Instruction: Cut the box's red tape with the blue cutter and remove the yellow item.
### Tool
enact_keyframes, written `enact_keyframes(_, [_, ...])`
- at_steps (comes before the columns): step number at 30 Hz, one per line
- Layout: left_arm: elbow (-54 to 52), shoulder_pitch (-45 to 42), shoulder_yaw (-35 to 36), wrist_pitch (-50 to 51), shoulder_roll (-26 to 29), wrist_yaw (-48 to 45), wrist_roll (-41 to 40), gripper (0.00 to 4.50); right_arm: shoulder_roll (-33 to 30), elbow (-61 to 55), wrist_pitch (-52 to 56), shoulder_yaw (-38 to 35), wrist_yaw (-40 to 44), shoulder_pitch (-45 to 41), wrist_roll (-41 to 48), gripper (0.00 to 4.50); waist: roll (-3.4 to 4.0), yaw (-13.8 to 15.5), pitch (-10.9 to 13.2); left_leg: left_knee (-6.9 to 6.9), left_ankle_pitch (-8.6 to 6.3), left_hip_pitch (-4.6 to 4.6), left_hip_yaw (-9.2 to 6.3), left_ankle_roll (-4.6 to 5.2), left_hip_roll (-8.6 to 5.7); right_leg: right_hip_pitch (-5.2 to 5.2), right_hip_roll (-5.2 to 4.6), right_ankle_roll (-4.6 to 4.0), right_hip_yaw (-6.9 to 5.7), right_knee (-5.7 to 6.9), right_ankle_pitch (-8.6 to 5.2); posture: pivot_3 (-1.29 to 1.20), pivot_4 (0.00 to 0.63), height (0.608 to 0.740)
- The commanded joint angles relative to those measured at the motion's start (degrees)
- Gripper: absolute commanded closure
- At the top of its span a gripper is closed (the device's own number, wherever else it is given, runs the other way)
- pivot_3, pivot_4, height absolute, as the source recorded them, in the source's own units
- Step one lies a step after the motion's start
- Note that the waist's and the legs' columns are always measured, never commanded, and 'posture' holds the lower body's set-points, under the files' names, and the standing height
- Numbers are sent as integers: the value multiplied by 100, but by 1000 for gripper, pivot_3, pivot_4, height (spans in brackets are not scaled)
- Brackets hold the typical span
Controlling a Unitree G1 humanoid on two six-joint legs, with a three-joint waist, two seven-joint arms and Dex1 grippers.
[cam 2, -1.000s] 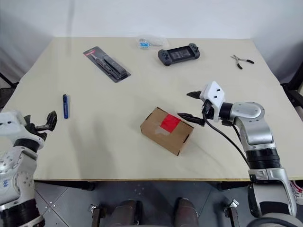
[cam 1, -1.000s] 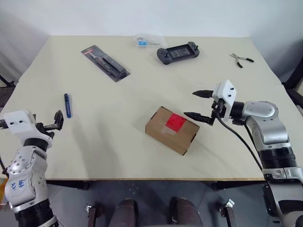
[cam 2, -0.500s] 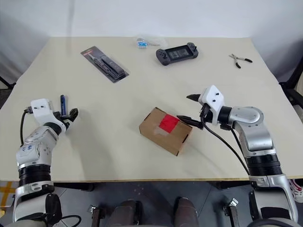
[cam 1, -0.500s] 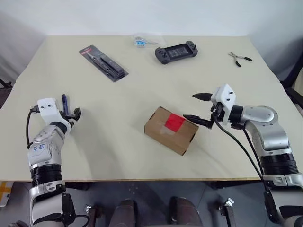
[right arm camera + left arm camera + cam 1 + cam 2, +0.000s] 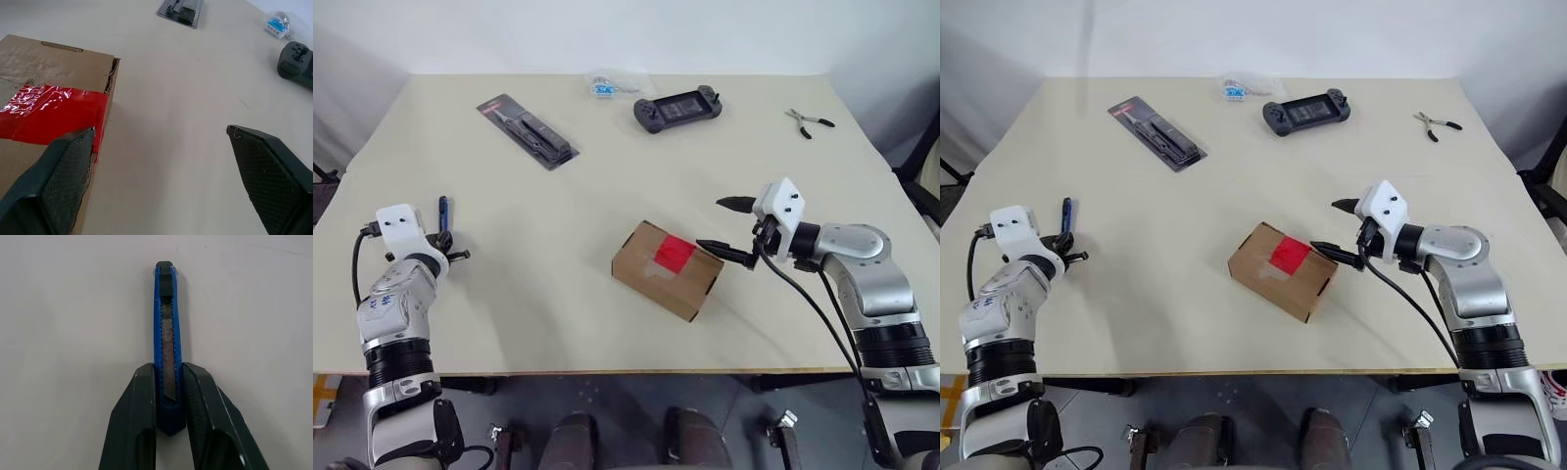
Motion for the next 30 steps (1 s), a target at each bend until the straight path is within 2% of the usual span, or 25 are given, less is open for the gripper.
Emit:
enact_keyframes(1, [-118,53,90,81,41,-133,-135,4045,-41,-173,-52,-118,-15,-76,45,0,0,0,0,0,0,0,0,0,0,0,0,0,0,0,0,0,150,740])
enact_keyframes(4, [-504,286,-5,-15,249,-629,-196,4045,-77,-185,-30,-141,1,-63,56,0,0,-1,0,0,0,0,0,0,0,0,0,0,0,0,0,0,150,740])
enact_keyframes(6, [-886,578,-56,-457,360,-1201,-280,4045,-106,-219,-12,-161,8,-37,65,0,0,-7,0,-1,-2,0,0,-2,0,0,0,0,0,-2,0,0,150,740])
enact_keyframes(11, [-1745,1607,-365,-1256,943,-3351,-664,4045,-183,-626,245,-22,130,-17,113,0,1,-9,1,-3,-5,-1,2,-7,5,-3,2,0,0,-4,0,0,150,740])
enact_keyframes(15, [-2243,2295,-544,-1571,1391,-4675,-951,4045,-171,-1226,742,177,225,-177,225,0,10,-13,6,-3,-8,-1,8,-5,8,-4,4,-2,2,-9,-1,0,150,740])
enact_keyframes(20, [-2294,2508,-687,-1924,1602,-5675,-1175,4045,-112,-1695,1310,407,217,-380,333,0,18,6,11,-3,-12,-3,11,-2,10,-9,4,-3,3,-8,-1,0,150,740])
enact_keyframes(22, [-2393,2599,-943,-1956,1823,-6192,-1149,4045,52,-2048,1663,671,222,-631,458,0,17,1,11,-1,-14,-3,11,2,9,-9,4,-3,3,-7,-1,0,150,740])
enact_keyframes(23, [-2435,2596,-1170,-2039,1967,-6483,-1048,4045,248,-2276,1774,885,191,-831,491,179,18,-6,11,-1,-15,-3,13,2,9,-9,4,-3,3,-7,-1,0,150,740])
enact_keyframes(26, [-2377,2490,-1671,-2560,2225,-7006,-693,4045,603,-2776,3000,1426,20,-1291,752,904,29,-44,17,-5,-18,-3,33,-1,14,-41,4,-4,12,20,-2,0,150,740])
enact_keyframes(30, [-2472,2407,-1981,-2932,2288,-7244,-523,4045,958,-2919,2758,1972,-56,-1425,520,2309,19,-16,11,-4,-21,-25,44,-6,16,-91,3,-6,25,66,-1,0,150,740])
